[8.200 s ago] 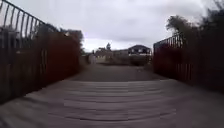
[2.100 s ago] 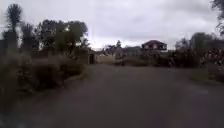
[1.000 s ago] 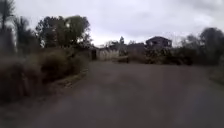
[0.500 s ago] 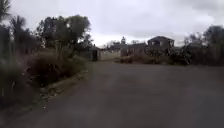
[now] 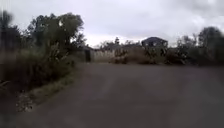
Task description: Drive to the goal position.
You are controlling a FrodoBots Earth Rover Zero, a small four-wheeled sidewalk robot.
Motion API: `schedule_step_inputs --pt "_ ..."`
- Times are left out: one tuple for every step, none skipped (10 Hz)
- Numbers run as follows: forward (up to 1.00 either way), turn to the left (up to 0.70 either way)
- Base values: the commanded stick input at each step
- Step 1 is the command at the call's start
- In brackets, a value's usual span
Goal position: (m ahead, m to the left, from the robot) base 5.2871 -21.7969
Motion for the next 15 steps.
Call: schedule_step_inputs --pt "1.00 -0.40" --pt "1.00 -0.40" --pt "1.00 -0.40" --pt "1.00 -0.40" --pt "1.00 -0.40" --pt "1.00 -0.40" --pt "1.00 -0.40" --pt "1.00 -0.40" --pt "1.00 -0.40" --pt "1.00 -0.26" --pt "1.00 -0.12" --pt "1.00 0.00" --pt "1.00 0.00" --pt "1.00 0.00" --pt "1.00 0.00"
